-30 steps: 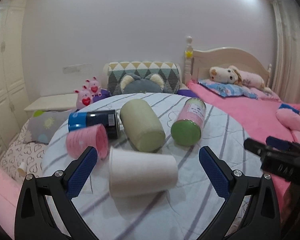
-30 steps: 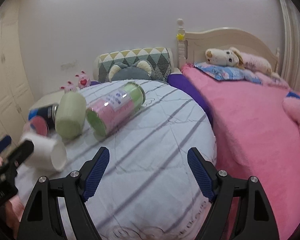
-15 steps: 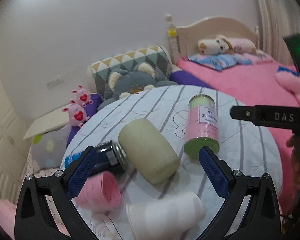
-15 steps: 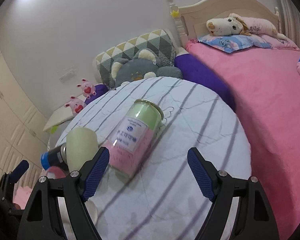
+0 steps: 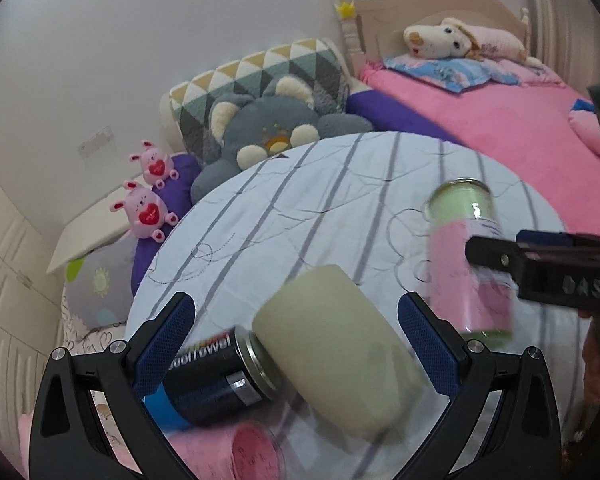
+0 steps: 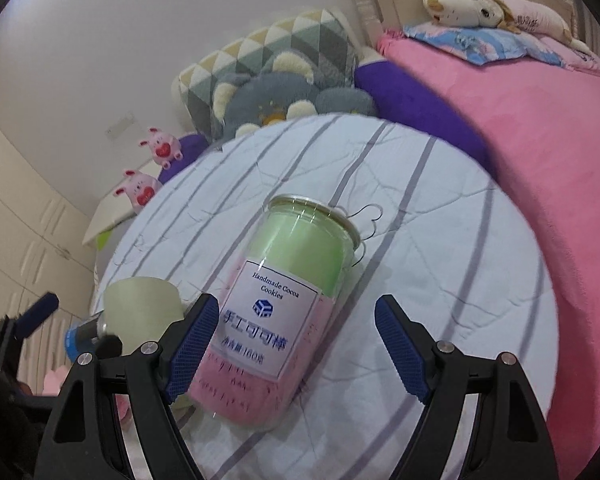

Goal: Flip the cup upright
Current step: 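Move the right gripper toward the pink-and-green cookie jar lying on its side, then close the right gripper on the cookie jar's body and lift it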

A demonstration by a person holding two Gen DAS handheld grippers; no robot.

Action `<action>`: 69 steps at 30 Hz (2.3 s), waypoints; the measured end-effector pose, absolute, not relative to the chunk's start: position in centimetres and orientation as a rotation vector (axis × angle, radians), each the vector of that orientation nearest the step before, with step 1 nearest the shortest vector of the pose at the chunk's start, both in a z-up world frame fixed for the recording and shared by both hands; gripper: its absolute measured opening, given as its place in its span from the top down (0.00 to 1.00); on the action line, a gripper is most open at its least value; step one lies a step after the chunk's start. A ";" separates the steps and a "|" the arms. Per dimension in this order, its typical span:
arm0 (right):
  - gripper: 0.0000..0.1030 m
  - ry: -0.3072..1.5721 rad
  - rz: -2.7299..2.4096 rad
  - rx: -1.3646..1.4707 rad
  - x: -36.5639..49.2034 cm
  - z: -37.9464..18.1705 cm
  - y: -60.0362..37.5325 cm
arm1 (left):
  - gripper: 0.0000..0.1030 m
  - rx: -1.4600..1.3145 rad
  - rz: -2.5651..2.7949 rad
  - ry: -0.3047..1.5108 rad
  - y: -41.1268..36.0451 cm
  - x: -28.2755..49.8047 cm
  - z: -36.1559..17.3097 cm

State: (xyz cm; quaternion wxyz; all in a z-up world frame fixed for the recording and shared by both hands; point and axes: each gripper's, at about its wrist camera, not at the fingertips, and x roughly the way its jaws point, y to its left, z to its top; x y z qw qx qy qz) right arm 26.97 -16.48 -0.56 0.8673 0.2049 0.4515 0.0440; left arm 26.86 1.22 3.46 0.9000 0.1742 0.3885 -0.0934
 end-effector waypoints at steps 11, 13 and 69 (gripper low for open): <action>0.21 0.980 0.239 0.472 28.7 -2.4 -15.3 | 0.00 0.387 -0.179 0.866 0.6 30.2 1.5; 0.21 0.967 0.259 0.458 28.6 -2.4 -15.0 | 0.00 0.398 -0.166 0.868 0.5 30.4 1.3; 0.22 1.079 0.352 0.040 15.4 -0.8 -14.5 | 0.00 0.087 0.041 0.846 3.0 11.5 0.5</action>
